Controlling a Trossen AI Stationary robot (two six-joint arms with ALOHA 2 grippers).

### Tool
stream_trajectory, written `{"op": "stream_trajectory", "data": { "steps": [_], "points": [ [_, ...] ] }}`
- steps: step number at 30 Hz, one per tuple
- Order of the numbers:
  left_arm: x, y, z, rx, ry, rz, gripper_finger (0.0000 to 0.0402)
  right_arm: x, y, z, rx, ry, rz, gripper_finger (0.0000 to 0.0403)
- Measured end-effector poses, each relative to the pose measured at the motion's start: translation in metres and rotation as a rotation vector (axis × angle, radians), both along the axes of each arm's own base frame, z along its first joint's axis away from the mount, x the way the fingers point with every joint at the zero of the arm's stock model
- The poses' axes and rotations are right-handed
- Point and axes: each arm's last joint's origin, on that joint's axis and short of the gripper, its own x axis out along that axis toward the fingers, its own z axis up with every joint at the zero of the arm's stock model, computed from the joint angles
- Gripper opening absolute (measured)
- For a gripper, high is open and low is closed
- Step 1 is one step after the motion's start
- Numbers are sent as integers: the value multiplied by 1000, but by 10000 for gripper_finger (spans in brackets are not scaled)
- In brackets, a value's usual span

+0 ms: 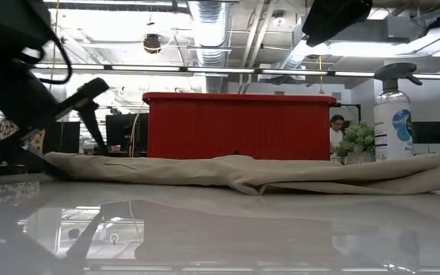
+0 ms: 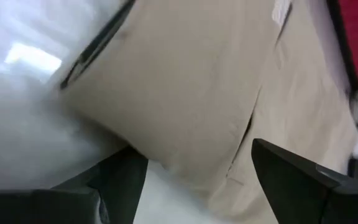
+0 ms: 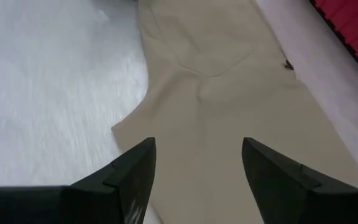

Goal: Fold Laundry from Bin
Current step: Fold the brown short pants in the red bin

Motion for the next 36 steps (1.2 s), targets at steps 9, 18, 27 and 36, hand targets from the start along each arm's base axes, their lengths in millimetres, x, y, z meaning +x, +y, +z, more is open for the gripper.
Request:
{"op": "stream_trajectory", "data": {
  "steps": [9,18,27,36],
  "points": [
    [3,23,-1,31,49,107,273,0,-1,0,14,-12,-25,264],
    [3,42,-8,71,91,200,143,8,-9,3,33,-77,-85,264],
    [-2,48,-14,90,132,198,13,25,-36,3,53,-201,-223,194],
    [-3,49,-14,134,130,201,12,41,-104,-40,67,-237,-332,18]
  ]
}}
